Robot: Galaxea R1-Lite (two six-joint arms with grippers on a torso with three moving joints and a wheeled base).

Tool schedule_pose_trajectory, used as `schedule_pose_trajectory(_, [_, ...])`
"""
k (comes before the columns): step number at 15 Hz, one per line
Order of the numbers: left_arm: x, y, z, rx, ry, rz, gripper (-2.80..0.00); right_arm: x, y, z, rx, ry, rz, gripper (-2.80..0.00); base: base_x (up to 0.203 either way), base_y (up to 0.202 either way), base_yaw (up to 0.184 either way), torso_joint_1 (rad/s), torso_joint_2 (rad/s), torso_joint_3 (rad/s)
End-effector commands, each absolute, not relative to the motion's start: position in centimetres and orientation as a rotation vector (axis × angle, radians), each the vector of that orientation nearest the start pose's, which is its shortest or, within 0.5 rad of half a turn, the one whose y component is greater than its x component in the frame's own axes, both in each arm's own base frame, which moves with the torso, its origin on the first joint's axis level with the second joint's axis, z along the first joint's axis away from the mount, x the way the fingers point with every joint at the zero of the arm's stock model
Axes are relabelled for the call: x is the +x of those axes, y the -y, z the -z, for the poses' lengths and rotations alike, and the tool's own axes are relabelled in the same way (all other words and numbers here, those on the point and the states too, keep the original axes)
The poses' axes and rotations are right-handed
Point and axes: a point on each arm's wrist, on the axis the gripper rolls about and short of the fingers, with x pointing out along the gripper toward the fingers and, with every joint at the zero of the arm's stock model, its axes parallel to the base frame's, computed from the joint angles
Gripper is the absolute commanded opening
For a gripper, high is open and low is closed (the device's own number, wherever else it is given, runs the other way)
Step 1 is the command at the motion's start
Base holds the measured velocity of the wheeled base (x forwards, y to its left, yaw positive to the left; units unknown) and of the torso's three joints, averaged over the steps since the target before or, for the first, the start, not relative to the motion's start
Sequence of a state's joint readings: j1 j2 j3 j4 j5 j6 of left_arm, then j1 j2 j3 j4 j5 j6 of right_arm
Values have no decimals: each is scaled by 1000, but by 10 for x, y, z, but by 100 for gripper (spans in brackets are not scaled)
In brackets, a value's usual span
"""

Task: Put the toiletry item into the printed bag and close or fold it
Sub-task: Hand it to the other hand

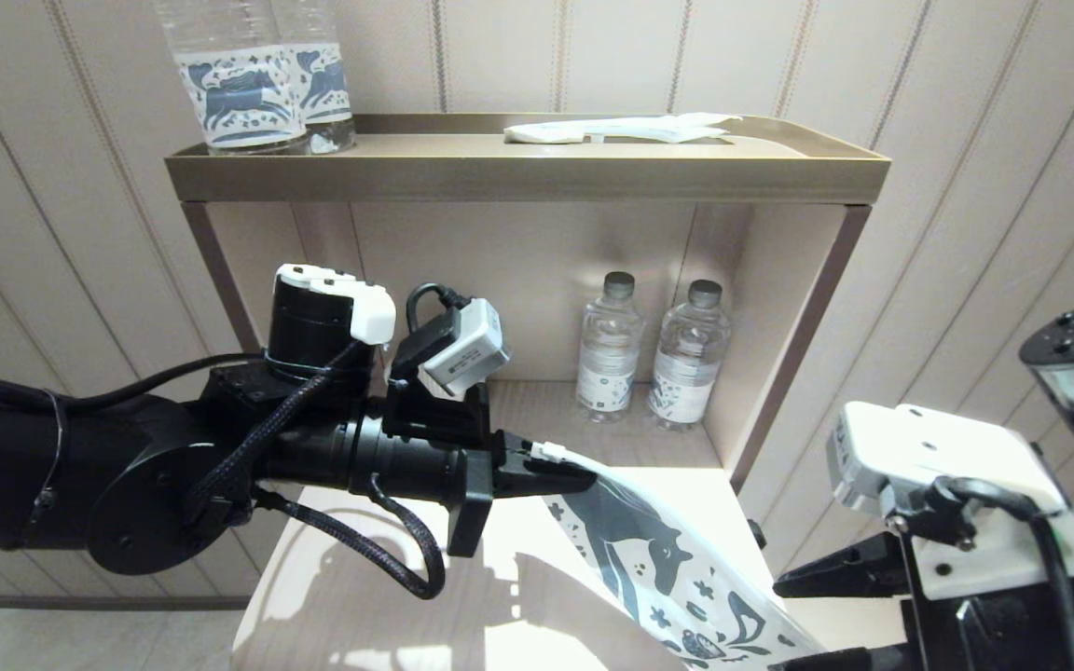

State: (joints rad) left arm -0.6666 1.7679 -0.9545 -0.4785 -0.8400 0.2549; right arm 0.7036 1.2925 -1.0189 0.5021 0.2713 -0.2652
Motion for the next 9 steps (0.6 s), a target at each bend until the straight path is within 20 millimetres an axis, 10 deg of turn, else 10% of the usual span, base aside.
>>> schedule_pose_trajectory(1, [243,213,-188,171,-169,1534,-280,137,-124,-240,-408,-677,-1030,0,0,0,0,0,0,0])
schedule_pose_trajectory(9, [246,216,-183,169,-191,1535,-280,161,-158,-266,-387,-543,-1069,0,0,0,0,0,0,0])
